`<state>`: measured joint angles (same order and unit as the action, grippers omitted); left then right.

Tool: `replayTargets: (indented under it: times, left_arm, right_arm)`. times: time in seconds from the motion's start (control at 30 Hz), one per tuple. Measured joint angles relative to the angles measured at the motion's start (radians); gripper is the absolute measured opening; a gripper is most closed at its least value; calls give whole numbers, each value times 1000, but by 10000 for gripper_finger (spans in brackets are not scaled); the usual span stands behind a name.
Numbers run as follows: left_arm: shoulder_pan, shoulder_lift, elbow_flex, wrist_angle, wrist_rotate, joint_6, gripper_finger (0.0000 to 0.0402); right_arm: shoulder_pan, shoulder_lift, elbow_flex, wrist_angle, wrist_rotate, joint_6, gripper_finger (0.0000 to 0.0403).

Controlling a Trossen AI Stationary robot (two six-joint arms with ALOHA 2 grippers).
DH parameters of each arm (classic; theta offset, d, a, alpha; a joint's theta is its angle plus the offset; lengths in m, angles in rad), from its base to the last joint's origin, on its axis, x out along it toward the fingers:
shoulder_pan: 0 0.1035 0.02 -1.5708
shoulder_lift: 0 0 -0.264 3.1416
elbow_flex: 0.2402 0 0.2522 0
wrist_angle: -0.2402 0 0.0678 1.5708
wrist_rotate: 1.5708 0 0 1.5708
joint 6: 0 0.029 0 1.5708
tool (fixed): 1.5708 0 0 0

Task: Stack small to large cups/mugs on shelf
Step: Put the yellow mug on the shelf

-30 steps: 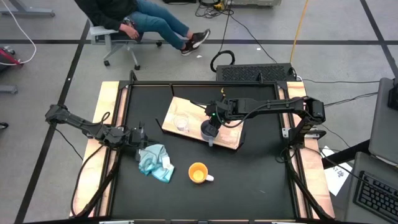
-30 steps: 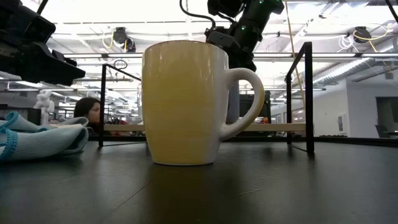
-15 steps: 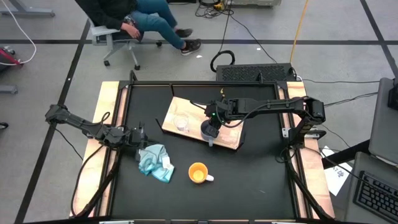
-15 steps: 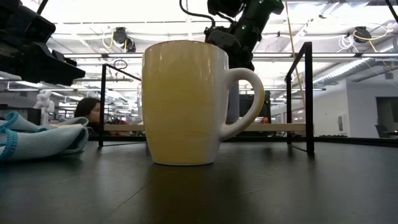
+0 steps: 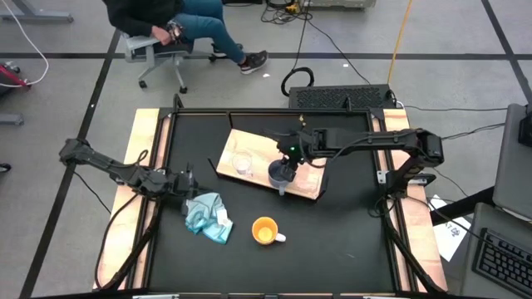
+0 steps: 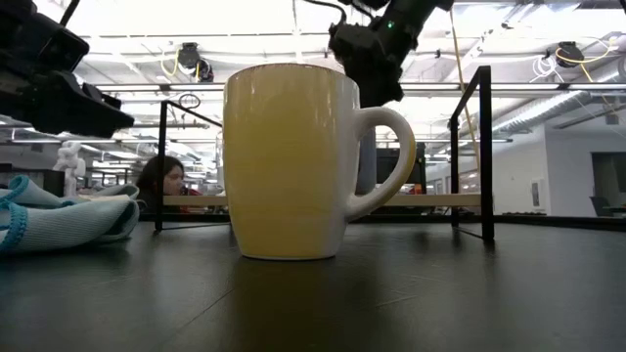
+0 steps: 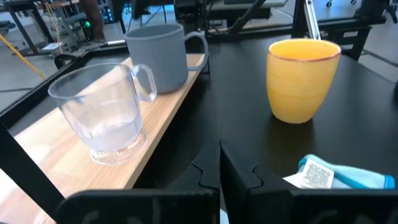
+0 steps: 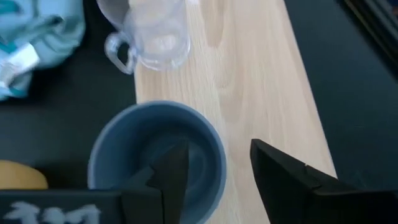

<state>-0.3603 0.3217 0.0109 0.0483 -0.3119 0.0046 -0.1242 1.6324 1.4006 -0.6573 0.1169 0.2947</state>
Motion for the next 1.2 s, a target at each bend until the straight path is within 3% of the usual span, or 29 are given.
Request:
replayTargets:
  times: [0.2, 0.37, 0.6, 0.77, 0.93, 1.2]
  left_arm:
    - [0, 46, -2, 15, 0, -14, 3]
    - [0, 59, -2, 25, 0, -14, 3]
    - [0, 59, -2, 39, 6, -14, 3]
    - [-1, 59, -2, 83, 82, 13, 3]
    - [-1, 59, -2, 113, 110, 32, 3]
    - [-1, 59, -2, 113, 110, 12, 3]
  right_arm:
    - [13, -91, 0, 2, -18, -14, 173]
    - [46, -172, 0, -10, -20, -19, 153]
    - [143, -255, 0, -79, -17, -26, 73]
    - [251, -285, -23, -97, 30, -49, 7]
    - [363, -311, -127, -32, 96, -49, 4]
    - [492, -381, -432, 319, 97, -44, 1]
